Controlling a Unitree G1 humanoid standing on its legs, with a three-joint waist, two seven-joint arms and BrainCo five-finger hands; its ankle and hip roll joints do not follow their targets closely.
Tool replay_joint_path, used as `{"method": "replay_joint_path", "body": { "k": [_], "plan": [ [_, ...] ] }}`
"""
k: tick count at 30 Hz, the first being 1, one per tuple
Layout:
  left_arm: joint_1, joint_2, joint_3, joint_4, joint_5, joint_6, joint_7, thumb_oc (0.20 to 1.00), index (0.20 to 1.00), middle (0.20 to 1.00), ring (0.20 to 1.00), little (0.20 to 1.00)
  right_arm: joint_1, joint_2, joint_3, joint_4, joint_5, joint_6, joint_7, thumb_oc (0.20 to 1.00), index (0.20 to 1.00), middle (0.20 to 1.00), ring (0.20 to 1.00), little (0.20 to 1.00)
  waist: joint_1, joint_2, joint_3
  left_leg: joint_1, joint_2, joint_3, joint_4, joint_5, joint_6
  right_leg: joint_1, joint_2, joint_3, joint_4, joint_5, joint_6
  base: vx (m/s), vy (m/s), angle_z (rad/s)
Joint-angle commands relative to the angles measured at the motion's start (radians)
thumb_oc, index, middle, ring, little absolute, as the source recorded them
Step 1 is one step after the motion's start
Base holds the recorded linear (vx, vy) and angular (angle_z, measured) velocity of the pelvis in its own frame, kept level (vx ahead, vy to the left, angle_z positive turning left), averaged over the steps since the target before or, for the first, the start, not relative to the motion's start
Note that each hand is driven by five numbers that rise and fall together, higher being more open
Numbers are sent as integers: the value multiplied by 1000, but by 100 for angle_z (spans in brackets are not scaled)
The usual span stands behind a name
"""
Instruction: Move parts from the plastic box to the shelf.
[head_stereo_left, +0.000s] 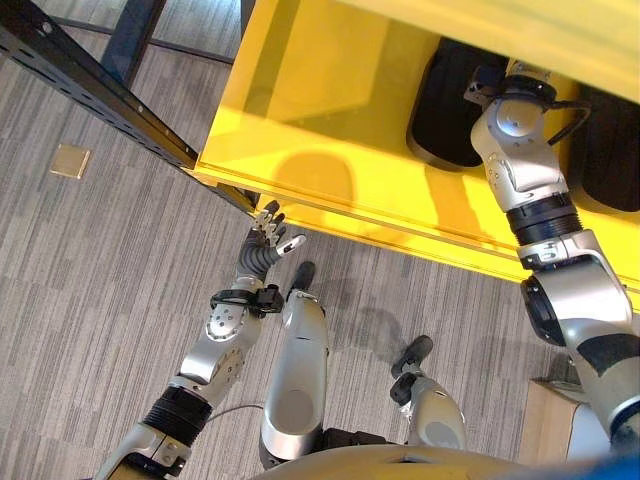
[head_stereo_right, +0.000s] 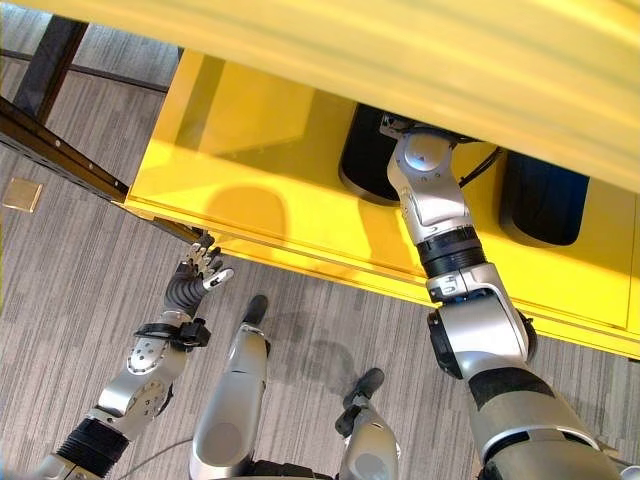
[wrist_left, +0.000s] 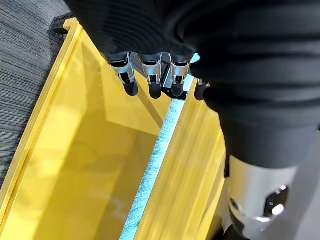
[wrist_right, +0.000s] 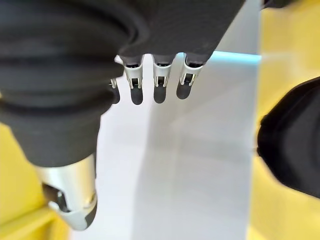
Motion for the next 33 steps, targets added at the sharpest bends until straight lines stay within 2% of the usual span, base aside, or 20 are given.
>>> {"method": "replay_joint_path", "body": {
  "k": [1,7,13,23,26,33],
  "plan": [
    [27,-10,15,-25,17,-45,8,1000,1000,1000,1000,1000,44,-46,-78,-103,-77,-67,-22,1000,1000,1000,1000,1000,6,21,6,152,-28,130,-188,15,98,-43,-27,58,181,-74,16,0,0,0],
    [43,-11,46,-62,45,-47,12,1000,1000,1000,1000,1000,227,1,-129,-293,-106,-98,6,1000,1000,1000,1000,1000,-11,14,3,157,-24,133,-186,12,100,-44,-30,62,195,-79,15,-8,-8,-3],
    [73,9,87,-164,66,-55,-10,1000,1000,1000,1000,1000,481,64,-166,-468,-94,-141,78,1000,1000,1000,1000,1000,-36,13,-8,173,-19,136,-199,17,99,-39,-31,63,198,-83,19,0,0,0],
    [47,64,98,-324,98,-76,-66,1000,1000,1000,1000,1000,719,120,-163,-607,-47,-178,192,1000,1000,1000,1000,1000,-67,9,-40,204,-11,137,-229,29,92,-26,-34,58,204,-92,20,-7,-13,0],
    [-22,69,126,-409,129,-105,-63,1000,1000,1000,1000,1000,802,124,-165,-663,-31,-185,241,1000,1000,1000,1000,1000,-91,3,-59,222,-6,140,-237,32,86,-22,-36,61,217,-103,17,-25,-25,1],
    [-140,54,137,-465,175,-124,-36,1000,1000,1000,1000,1000,864,135,-138,-696,-1,-181,289,1000,1000,1000,1000,1000,-116,2,-72,240,2,151,-230,26,80,-25,-40,76,238,-113,15,0,-12,-6]
  ]
}}
